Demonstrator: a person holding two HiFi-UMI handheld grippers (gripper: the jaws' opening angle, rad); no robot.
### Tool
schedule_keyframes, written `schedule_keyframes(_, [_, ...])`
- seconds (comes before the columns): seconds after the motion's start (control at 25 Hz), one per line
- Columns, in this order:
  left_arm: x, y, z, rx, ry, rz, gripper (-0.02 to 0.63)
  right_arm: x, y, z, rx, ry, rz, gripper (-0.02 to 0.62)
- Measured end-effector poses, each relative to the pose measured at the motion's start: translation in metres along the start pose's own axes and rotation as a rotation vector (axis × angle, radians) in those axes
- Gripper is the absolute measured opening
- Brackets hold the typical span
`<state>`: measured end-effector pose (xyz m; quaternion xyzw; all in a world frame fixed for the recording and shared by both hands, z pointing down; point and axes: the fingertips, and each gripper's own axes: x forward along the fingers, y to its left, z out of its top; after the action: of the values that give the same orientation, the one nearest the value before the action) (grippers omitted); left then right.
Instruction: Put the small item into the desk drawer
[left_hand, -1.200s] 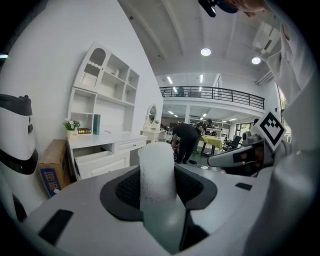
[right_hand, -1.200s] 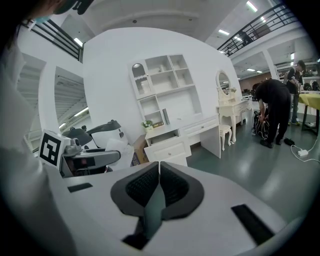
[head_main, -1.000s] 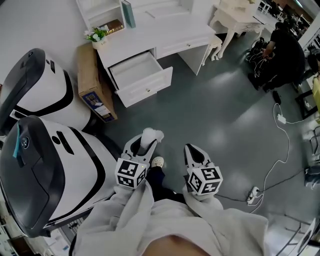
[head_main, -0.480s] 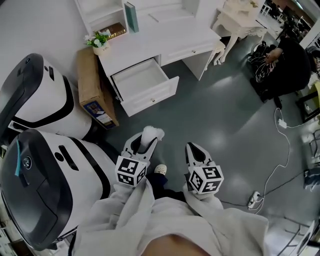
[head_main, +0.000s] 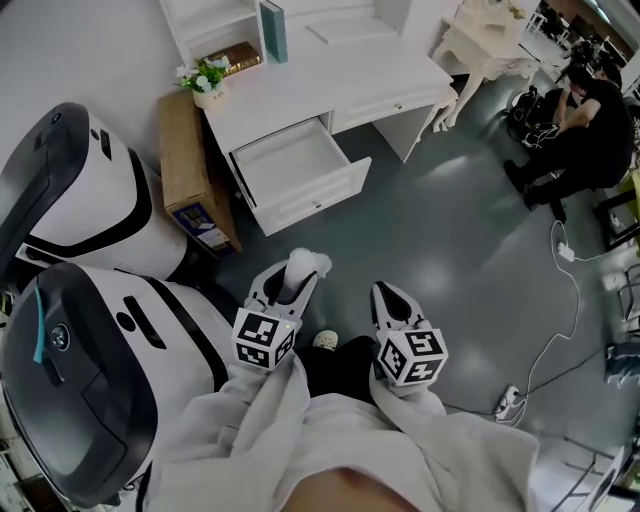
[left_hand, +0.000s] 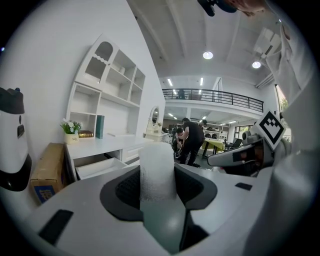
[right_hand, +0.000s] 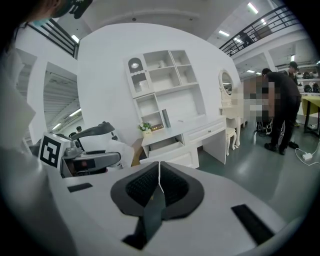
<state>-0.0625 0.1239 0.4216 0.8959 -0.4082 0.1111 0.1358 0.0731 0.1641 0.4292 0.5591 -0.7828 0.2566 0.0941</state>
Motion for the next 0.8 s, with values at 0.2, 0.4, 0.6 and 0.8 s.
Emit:
schedule_keyframes(0.2, [-0.009,0.007,-0.005,-0.013,0.006,0.024,0.189,0.005,0.008,0.002,-0.015,0.006,0.019,0.034])
schedule_keyframes(0.4, [-0.010,0.013,-0.014,-0.026,0.014,0.046,0.189,0.016,0.006,-0.006,-0.008,0.024,0.035,0.034])
schedule_keyframes(0.6, [-0.004,0.024,-0.015,-0.033,0.025,0.070,0.189,0.034,0.007,-0.003,-0.012,0.043,0.068,0.034])
schedule_keyframes(0.8, [0.011,0.041,-0.010,-0.035,0.030,0.092,0.190,0.058,0.004,0.008,-0.023,0.047,0.099,0.034])
